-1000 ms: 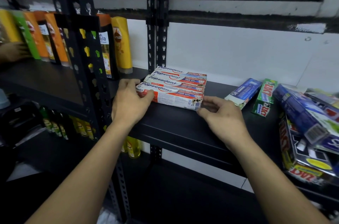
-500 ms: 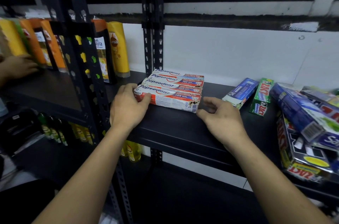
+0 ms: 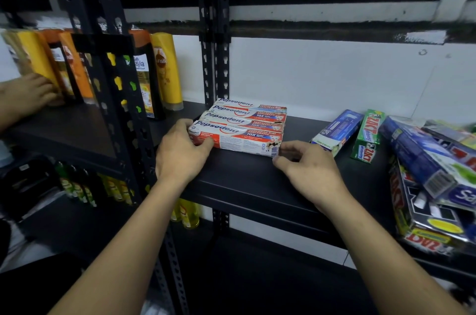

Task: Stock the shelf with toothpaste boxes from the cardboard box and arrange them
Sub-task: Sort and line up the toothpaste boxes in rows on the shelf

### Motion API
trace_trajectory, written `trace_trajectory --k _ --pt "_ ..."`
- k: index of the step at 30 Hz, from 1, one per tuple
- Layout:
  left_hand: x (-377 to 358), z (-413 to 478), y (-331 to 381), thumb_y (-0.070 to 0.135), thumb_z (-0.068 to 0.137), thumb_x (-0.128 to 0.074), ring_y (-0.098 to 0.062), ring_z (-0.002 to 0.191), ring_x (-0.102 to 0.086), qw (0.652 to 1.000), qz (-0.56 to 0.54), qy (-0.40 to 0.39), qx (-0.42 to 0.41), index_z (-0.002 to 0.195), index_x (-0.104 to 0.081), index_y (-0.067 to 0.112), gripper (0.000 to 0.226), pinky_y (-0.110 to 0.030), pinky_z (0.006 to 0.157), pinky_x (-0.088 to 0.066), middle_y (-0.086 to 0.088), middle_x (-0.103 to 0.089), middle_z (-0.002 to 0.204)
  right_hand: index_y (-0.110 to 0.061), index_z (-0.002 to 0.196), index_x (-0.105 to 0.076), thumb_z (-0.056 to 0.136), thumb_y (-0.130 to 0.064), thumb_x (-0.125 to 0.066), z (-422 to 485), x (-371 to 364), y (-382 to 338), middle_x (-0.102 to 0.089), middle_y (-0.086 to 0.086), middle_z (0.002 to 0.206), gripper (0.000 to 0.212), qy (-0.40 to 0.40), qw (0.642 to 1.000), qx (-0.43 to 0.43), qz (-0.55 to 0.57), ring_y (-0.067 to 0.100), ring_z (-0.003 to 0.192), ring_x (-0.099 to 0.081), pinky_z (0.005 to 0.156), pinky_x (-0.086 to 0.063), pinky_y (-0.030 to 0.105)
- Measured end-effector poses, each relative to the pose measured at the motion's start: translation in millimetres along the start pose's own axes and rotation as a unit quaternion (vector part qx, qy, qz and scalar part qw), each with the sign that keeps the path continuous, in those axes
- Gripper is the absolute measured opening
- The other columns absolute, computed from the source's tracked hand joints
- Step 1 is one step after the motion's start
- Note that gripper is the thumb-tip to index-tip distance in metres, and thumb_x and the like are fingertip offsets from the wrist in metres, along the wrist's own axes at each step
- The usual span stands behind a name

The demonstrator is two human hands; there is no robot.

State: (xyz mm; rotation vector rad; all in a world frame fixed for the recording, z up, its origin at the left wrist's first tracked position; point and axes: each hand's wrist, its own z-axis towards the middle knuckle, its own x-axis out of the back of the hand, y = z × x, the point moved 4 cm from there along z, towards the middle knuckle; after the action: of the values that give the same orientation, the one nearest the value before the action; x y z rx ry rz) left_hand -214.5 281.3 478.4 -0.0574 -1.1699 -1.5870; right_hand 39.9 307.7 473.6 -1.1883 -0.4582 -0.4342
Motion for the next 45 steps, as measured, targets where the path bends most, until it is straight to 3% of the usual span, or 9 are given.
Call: trace_trajectory --k 13,16,19,23,27,31,36,40,45 --pt "0 0 3 0.045 0.079 -0.069 -0.022 0.106 -0.061 1.0 -0.006 -0.002 -0.005 0.124 -0.057 0.023 0.051 -0.035 0.085 -0.049 0.0 -0.065 0.118 -0.025 0.108 -0.068 0.086 -0.026 -0.064 -10 16 -16 -0.065 -0.008 0.094 0.021 0.073 0.993 0.011 -0.089 0.01 0.089 -0.057 0.075 -0.04 0.022" --pt "0 0 2 0.046 0.079 -0.068 -0.025 0.109 -0.06 1.0 -0.005 -0.006 -0.01 0.124 -0.058 0.022 0.052 -0.037 0.087 -0.048 -0.001 -0.063 0.122 -0.019 0.126 -0.059 0.089 -0.032 -0.059 -3 23 -22 -0.063 0.004 0.121 0.039 0.088 0.961 0.044 -0.258 0.025 0.122 -0.048 0.099 -0.037 0.035" --pt "-1 1 3 0.048 0.078 -0.065 -0.027 0.11 -0.059 1.0 -0.004 -0.009 -0.017 0.123 -0.059 0.021 0.052 -0.038 0.088 -0.048 -0.002 -0.062 0.122 -0.013 0.147 -0.034 0.093 -0.043 -0.05 11 25 -2 -0.027 0.005 0.158 0.064 0.017 0.924 -0.01 -0.382 0.028 0.146 -0.019 0.117 -0.023 0.042" --pt "-1 0 2 0.049 0.078 -0.064 -0.027 0.11 -0.059 1.0 -0.007 -0.011 -0.02 0.122 -0.059 0.02 0.052 -0.039 0.09 -0.049 -0.002 -0.062 0.122 -0.009 0.152 -0.021 0.097 -0.049 -0.04 6 20 18 -0.014 0.005 0.163 0.07 -0.038 0.934 -0.043 -0.353 0.03 0.15 -0.007 0.12 -0.02 0.045" --pt "1 -2 2 0.046 0.08 -0.065 -0.028 0.111 -0.058 1.0 -0.011 -0.007 -0.028 0.121 -0.06 0.019 0.05 -0.039 0.09 -0.048 -0.004 -0.063 0.121 -0.006 0.153 -0.021 0.1 -0.045 -0.037 -17 24 6 -0.017 0.009 0.162 0.068 -0.064 0.929 -0.016 -0.363 0.03 0.149 -0.014 0.118 -0.025 0.042" --pt "7 -9 9 0.046 0.078 -0.063 -0.03 0.116 -0.055 0.997 -0.028 0.019 -0.063 0.119 -0.063 0.017 0.05 -0.042 0.098 -0.045 -0.004 -0.064 0.125 -0.014 0.138 -0.045 0.097 -0.042 -0.045 -60 33 -21 -0.046 0.007 0.145 0.049 -0.059 0.922 0.042 -0.381 0.029 0.133 -0.042 0.1 -0.045 0.04" --pt "13 -58 86 0.03 0.08 -0.066 -0.021 0.114 -0.053 0.966 -0.097 0.097 -0.221 0.117 -0.063 0.016 0.04 -0.041 0.097 -0.041 0.003 -0.065 0.119 -0.027 0.114 -0.064 0.088 -0.033 -0.051 -69 83 -44 -0.069 0.006 0.111 0.03 -0.012 0.936 0.046 -0.349 0.033 0.103 -0.062 0.084 -0.054 0.04" --pt "-21 -94 159 0.038 0.078 -0.061 -0.021 0.114 -0.055 0.928 -0.103 -0.048 -0.355 0.12 -0.061 0.016 0.047 -0.041 0.098 -0.044 0.002 -0.063 0.122 -0.029 0.115 -0.065 0.084 -0.025 -0.051 -42 129 -39 -0.067 0.008 0.113 0.034 0.02 0.913 0.056 -0.403 0.034 0.103 -0.061 0.082 -0.053 0.039" --pt "-78 -110 161 0.061 0.075 -0.07 -0.021 0.132 -0.042 0.923 -0.027 -0.286 -0.257 0.143 -0.039 0.023 0.085 -0.038 0.109 -0.036 0.003 -0.04 0.149 -0.027 0.115 -0.06 0.087 -0.035 -0.043 -16 165 11 -0.063 0.005 0.125 0.035 -0.067 0.852 -0.008 -0.519 0.032 0.105 -0.058 0.089 -0.051 0.039"
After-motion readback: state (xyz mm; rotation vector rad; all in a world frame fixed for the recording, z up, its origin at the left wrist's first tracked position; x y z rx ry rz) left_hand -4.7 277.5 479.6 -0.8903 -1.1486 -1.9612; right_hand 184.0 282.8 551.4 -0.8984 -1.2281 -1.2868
